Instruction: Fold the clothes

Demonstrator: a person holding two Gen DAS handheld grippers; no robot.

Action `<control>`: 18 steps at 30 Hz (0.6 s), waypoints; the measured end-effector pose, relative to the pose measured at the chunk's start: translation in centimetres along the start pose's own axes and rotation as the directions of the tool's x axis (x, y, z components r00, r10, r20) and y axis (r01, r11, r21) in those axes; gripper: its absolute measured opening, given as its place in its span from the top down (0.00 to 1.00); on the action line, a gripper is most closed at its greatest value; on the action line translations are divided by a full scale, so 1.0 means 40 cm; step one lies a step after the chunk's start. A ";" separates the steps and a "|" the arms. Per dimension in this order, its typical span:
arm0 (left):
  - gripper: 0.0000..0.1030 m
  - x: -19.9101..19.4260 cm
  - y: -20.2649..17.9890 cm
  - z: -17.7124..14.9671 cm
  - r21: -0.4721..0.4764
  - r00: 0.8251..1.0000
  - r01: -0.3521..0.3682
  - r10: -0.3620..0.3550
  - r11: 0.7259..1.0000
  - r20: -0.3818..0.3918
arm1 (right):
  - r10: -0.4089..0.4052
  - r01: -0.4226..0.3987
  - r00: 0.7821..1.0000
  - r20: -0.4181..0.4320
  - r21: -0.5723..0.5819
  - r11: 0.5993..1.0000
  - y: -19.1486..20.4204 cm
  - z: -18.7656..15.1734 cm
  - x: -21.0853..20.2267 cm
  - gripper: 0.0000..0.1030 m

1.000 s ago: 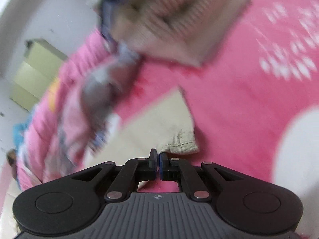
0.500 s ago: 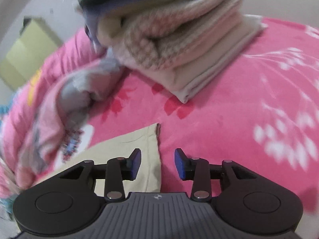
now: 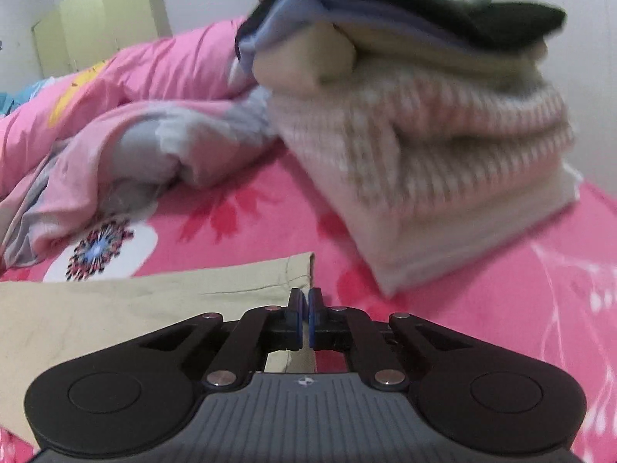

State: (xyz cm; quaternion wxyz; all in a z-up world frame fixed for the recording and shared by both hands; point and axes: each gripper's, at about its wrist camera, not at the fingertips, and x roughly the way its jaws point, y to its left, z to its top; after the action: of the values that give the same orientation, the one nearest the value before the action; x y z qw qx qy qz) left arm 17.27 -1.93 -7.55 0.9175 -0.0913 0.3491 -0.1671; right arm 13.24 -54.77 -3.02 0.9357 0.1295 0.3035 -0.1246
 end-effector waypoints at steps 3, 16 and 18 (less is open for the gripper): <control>0.95 0.010 -0.001 -0.007 0.011 1.000 -0.005 0.005 1.000 -0.015 | -0.068 0.066 0.998 -0.014 -0.101 0.993 0.024 -0.019 0.049 0.98; 0.95 -0.027 0.044 -0.021 0.088 0.999 0.046 -0.046 0.995 -0.005 | 0.110 -0.110 0.994 -0.017 -0.311 0.944 0.275 -0.023 -0.034 0.94; 0.94 -0.020 0.057 -0.030 0.073 0.998 0.064 -0.063 0.995 -0.006 | 0.249 -0.271 0.963 -0.106 -0.346 0.898 0.368 -0.048 -0.008 0.94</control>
State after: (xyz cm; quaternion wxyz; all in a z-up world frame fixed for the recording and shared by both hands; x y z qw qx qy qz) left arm 16.44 0.42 -8.61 0.9139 -0.0683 0.3413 -0.2090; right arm 16.54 -40.33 -1.89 0.9424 0.0004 0.3285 0.0625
